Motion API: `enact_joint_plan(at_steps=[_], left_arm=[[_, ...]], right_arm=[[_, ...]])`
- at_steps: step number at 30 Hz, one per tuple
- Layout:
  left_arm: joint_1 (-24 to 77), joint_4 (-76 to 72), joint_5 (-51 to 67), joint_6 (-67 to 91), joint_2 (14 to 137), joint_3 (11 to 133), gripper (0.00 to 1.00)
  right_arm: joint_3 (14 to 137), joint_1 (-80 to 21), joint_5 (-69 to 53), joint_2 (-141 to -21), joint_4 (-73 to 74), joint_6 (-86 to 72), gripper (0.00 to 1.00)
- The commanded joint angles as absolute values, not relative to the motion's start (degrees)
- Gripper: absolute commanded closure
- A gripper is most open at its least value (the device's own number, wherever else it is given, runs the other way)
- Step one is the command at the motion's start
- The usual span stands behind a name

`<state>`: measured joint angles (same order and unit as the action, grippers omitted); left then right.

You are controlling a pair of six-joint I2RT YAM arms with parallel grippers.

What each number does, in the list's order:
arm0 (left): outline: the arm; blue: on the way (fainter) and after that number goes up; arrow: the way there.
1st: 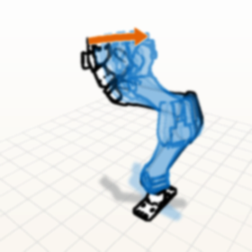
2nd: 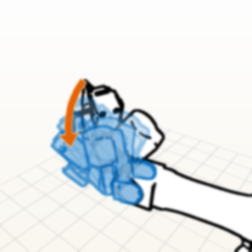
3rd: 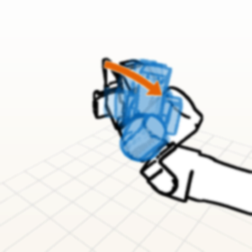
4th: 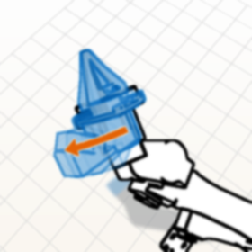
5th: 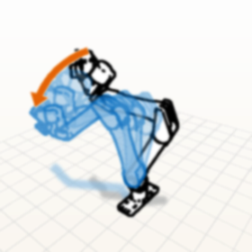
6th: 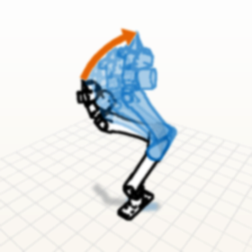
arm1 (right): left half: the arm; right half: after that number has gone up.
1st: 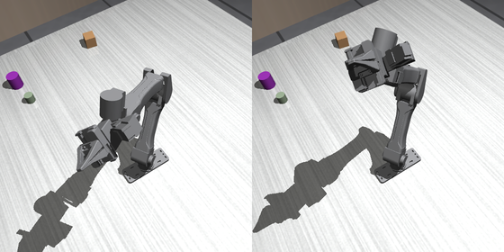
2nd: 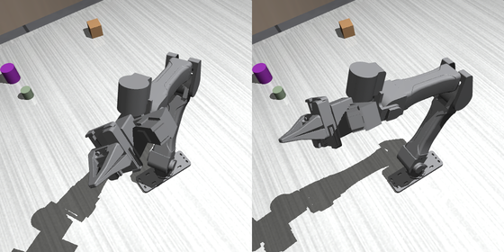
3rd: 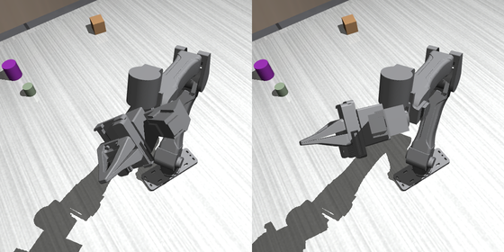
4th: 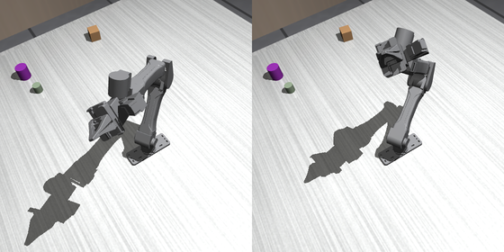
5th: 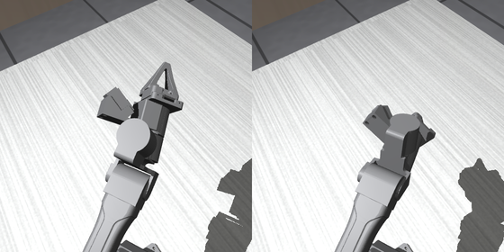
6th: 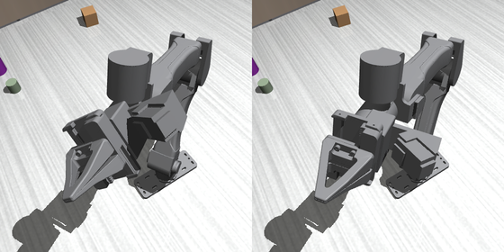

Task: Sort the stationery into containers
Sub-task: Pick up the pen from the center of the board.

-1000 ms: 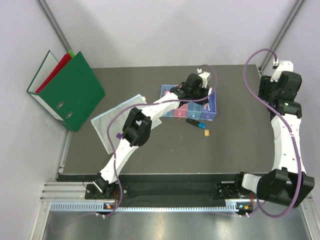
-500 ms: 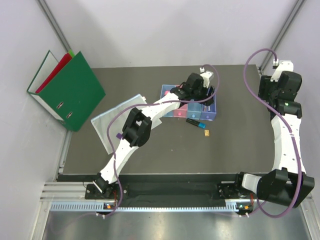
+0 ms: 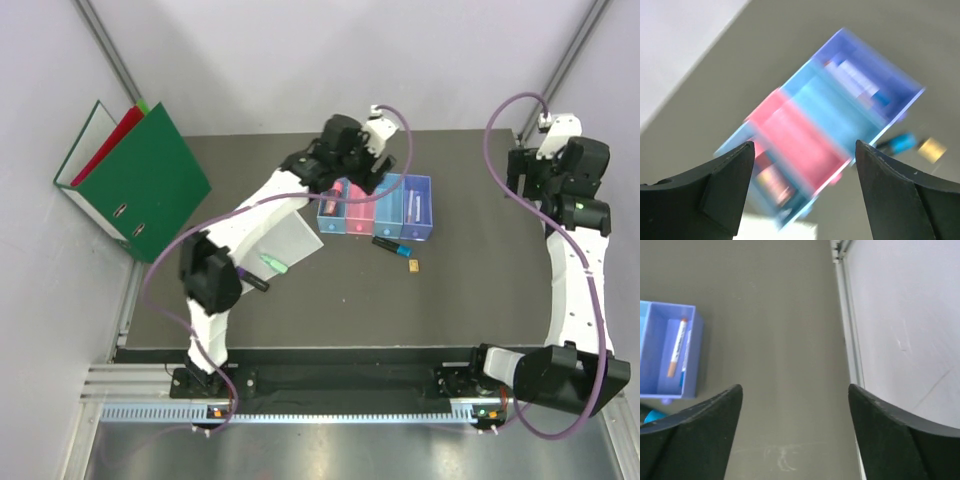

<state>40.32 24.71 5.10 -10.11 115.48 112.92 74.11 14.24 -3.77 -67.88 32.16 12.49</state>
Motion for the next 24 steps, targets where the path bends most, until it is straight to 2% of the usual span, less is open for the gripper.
enact_joint_plan(at_steps=[1,2,3,4,5,7,13,17,21,24], left_arm=[[37.1,33.8,-4.3,-22.3,103.7,103.6,0.14],[35.7,34.4,-4.5,-23.7,102.1,99.4,0.13],[34.9,35.7,-4.0,-24.7,100.4,97.1,0.12],[34.3,35.7,-4.5,-25.5,97.3,95.0,0.10],[33.1,35.9,-6.7,-27.0,96.0,90.7,0.03],[32.1,37.9,-8.0,-27.8,93.2,87.6,0.01],[27.5,43.0,-8.9,-31.0,86.3,76.9,0.01],[24.8,48.1,-9.1,-26.3,87.4,76.4,0.01],[23.6,50.4,-5.1,-23.8,88.5,76.0,0.01],[22.9,48.9,2.4,-25.6,87.8,73.5,0.03]], right_arm=[[77.5,12.0,-8.8,-67.7,35.5,16.4,0.09],[77.5,11.3,-9.1,-67.8,36.0,17.1,0.02],[77.5,10.6,-8.8,-67.8,36.6,18.4,0.00],[77.4,9.0,-8.4,-67.9,37.7,19.2,0.01],[77.5,8.2,-7.8,-67.7,38.3,20.0,0.00],[77.6,5.0,-6.7,-67.6,39.5,22.5,0.00],[78.6,-2.7,-2.2,-66.4,43.2,27.2,0.00],[78.1,-3.7,-0.3,-65.0,42.3,27.3,0.00],[77.8,-4.5,-0.2,-64.6,42.4,26.1,0.00],[77.8,-5.3,-0.3,-64.2,42.5,25.8,0.00]])
